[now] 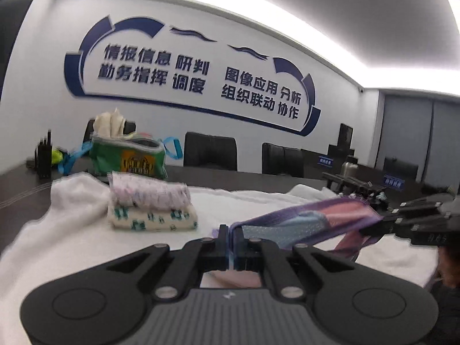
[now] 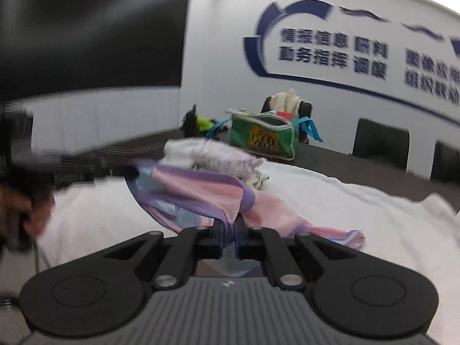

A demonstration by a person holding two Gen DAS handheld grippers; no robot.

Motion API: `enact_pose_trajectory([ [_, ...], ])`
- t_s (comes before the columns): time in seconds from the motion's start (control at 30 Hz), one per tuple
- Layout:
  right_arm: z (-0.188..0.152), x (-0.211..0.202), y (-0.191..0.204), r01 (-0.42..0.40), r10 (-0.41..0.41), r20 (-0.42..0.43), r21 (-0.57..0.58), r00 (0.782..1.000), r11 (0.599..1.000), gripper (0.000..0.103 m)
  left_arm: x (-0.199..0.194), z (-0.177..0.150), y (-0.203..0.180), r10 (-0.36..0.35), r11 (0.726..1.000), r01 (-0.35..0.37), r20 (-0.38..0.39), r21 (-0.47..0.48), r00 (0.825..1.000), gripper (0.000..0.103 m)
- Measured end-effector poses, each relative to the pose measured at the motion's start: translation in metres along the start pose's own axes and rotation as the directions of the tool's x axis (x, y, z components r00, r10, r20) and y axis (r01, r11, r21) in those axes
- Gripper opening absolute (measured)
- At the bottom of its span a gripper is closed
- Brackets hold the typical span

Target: Fold clothes

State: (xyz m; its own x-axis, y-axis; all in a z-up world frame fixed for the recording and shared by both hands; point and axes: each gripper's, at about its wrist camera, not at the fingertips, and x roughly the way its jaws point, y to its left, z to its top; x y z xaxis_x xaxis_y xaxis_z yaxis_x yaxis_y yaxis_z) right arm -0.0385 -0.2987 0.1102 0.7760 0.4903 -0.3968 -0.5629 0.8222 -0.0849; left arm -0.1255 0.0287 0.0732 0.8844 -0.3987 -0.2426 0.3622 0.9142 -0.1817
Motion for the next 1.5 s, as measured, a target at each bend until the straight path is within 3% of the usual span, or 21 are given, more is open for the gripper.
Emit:
enact_pose_trajectory([
  [0.1,-0.014,0.005,-0.002,0.059,-0.062,-0.068,-0.052,0.996,0.997,0.009,-0.001,-0.019,-0.005,0.015,0.999,-0.013,-0.055,0.029,0.998,0.001],
  [0.2,-0.03,0.031,-0.014,0.131,-0.14,-0.148,-0.07,0.979,0.989,0.03,0.008,-0.036,-0.002,0.015,1.0,-0.013,-0.109,0.017,0.994,0.001],
  [0.23,-0.034,0.039,-0.019,0.153,-0.163,-0.167,-0.072,0.972,0.986,0.03,0.01,-0.04,-0.001,0.015,1.0,-0.014,-0.12,0.012,0.993,0.001],
  [0.43,-0.032,0.077,-0.053,0.082,-0.086,-0.136,-0.04,0.987,0.996,0.03,0.02,-0.04,0.019,0.094,0.995,-0.098,-0.105,-0.037,0.99,0.004],
  [0.5,-0.029,0.092,-0.064,0.056,-0.06,-0.119,-0.042,0.991,0.998,0.03,0.02,-0.038,0.025,0.119,0.991,-0.125,-0.104,-0.046,0.987,0.017],
  [0.77,-0.02,0.145,-0.122,0.072,-0.068,-0.124,0.03,0.99,0.997,0.03,0.008,-0.046,0.032,0.17,0.984,-0.175,-0.12,-0.025,0.978,0.045],
  [0.87,-0.018,0.165,-0.138,0.063,-0.058,-0.122,0.031,0.991,0.998,0.03,0.003,-0.045,0.044,0.154,0.984,-0.165,-0.129,-0.072,0.98,0.049],
  [0.97,-0.014,0.188,-0.153,0.037,-0.031,-0.124,0.053,0.992,0.998,0.03,-0.002,-0.041,0.058,0.146,0.979,-0.163,-0.138,-0.124,0.98,0.061],
  [1.1,-0.013,0.204,-0.16,0.02,-0.015,-0.123,0.039,0.992,0.999,0.03,-0.007,-0.036,0.057,0.17,0.981,-0.18,-0.13,-0.075,0.977,0.062],
  [1.3,-0.018,0.225,-0.167,0.037,-0.035,-0.154,0.014,0.987,0.999,0.03,0.001,-0.042,0.041,0.137,0.99,-0.141,-0.164,-0.013,0.977,0.062],
  [1.33,-0.018,0.225,-0.167,0.044,-0.042,-0.152,0.01,0.988,0.999,0.026,0.002,-0.042,0.042,0.132,0.99,-0.138,-0.17,-0.023,0.976,0.062],
  [1.4,-0.019,0.224,-0.171,0.044,-0.039,-0.137,0.034,0.99,0.998,0.016,-0.002,-0.041,0.053,0.039,0.991,-0.059,-0.157,-0.123,0.987,0.064],
  [1.5,-0.017,0.225,-0.175,0.042,-0.033,-0.104,0.085,0.994,0.996,0.009,-0.013,-0.037,0.072,-0.168,0.947,0.138,-0.08,-0.288,0.983,0.069],
])
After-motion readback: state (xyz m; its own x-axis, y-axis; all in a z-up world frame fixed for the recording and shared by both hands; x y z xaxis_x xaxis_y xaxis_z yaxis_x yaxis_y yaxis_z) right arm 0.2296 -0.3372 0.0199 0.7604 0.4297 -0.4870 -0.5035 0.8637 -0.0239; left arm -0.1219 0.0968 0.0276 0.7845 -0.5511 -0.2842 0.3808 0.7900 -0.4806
